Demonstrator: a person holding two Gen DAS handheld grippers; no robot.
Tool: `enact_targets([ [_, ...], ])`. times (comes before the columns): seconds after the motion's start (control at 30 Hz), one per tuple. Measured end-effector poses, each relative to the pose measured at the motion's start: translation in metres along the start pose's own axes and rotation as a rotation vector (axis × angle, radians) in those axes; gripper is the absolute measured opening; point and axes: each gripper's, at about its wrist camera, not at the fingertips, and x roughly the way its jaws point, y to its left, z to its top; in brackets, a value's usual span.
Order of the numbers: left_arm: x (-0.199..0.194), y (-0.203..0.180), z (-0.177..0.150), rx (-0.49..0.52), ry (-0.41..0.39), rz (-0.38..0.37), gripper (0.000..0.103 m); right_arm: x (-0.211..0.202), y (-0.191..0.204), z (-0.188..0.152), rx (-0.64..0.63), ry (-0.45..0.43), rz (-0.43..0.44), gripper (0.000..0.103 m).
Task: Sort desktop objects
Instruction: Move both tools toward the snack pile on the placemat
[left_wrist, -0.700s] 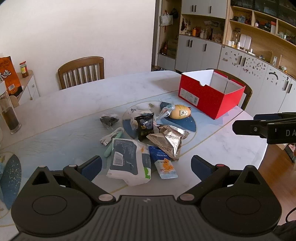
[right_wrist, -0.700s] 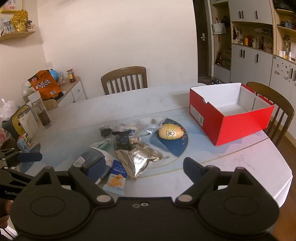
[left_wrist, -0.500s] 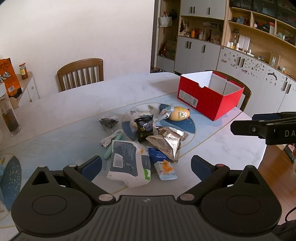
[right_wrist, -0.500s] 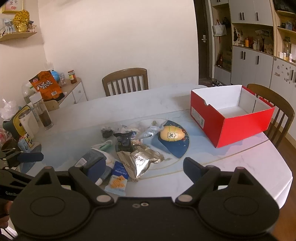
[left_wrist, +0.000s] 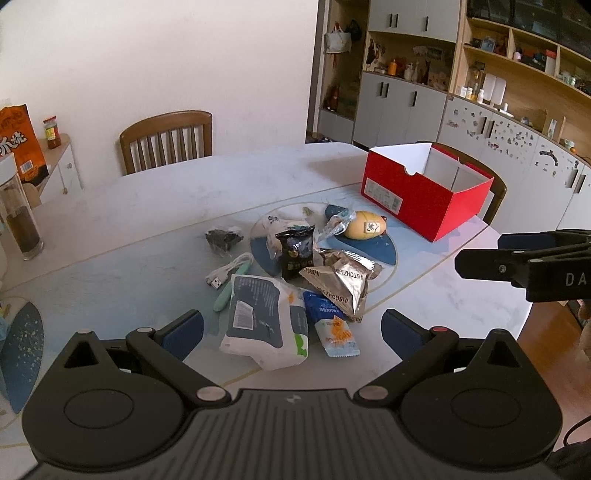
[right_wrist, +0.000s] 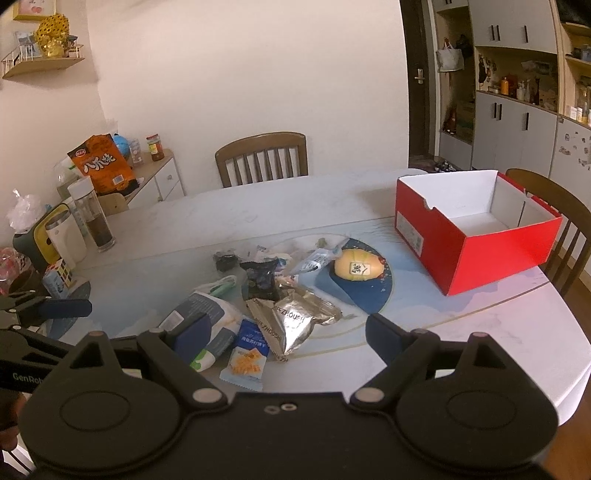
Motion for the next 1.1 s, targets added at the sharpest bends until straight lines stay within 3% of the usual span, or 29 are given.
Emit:
enact_targets([
  [0.63, 0.029, 0.013, 0.003, -0.047, 0.008, -0.012, 0.103, 0.039, 0.005, -0.001, -0.041, 0.025, 0.036, 0.091],
  [1.1, 0.087, 0.025, 0.001, -0.093, 0.068, 0.066, 0.103, 0.1, -0.011, 0.004, -0.079, 0.072, 0.057, 0.091],
])
